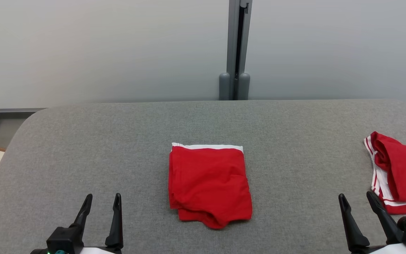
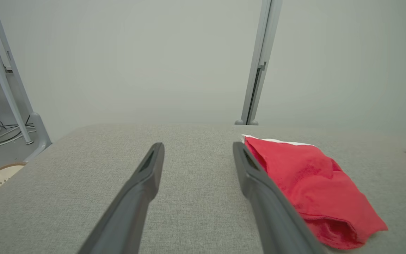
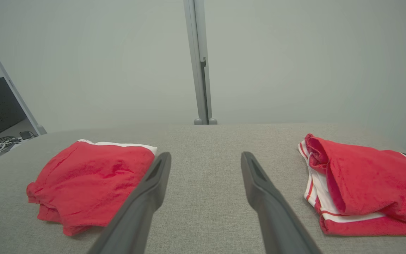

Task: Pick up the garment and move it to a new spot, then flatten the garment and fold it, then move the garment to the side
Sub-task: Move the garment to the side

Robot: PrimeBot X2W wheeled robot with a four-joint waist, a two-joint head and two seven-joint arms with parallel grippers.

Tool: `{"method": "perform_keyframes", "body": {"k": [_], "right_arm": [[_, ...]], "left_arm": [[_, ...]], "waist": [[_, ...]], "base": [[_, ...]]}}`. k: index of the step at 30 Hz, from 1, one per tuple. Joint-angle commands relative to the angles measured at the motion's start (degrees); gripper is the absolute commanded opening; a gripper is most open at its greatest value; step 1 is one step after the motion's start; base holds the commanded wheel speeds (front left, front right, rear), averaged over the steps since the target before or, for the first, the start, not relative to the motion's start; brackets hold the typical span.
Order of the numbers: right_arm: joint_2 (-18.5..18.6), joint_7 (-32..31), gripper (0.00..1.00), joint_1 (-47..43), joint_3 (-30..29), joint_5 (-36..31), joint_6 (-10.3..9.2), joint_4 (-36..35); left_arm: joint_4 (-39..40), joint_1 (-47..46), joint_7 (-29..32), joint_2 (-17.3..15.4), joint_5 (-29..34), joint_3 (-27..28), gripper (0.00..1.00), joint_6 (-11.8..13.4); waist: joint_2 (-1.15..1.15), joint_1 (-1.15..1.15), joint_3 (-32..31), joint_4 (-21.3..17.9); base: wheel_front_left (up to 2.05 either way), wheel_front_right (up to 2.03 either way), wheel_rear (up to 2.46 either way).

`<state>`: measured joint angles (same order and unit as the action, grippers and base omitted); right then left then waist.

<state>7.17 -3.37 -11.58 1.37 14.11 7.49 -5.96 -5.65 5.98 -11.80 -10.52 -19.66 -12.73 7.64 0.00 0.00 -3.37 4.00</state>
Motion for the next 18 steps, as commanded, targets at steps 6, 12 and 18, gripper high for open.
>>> {"method": "perform_keyframes", "body": {"k": [6,12,18], "right_arm": [[0.37,-0.21,1.0,1.19,-0.05,0.5,0.01,1.36],[0.88,0.02,1.0,5.23,1.4,0.77,0.0,5.16],[1.81,0.43,1.0,14.21,5.71,1.1,0.0,13.78]], "left_arm": [[0.05,-3.35,-0.04,0.34,-0.06,-0.82,1.0,-0.44],[0.26,-7.95,-0.55,0.97,0.55,-1.83,1.0,-1.35],[-0.54,-12.57,-2.1,2.79,0.46,-2.19,1.0,-2.09]], "waist": [[0.0,0.0,1.58,3.96],[0.0,0.0,6.21,9.47],[0.0,0.0,11.45,13.85]], "base": [[0.0,0.0,0.0],[0.0,0.0,0.0],[0.0,0.0,0.0]]}}
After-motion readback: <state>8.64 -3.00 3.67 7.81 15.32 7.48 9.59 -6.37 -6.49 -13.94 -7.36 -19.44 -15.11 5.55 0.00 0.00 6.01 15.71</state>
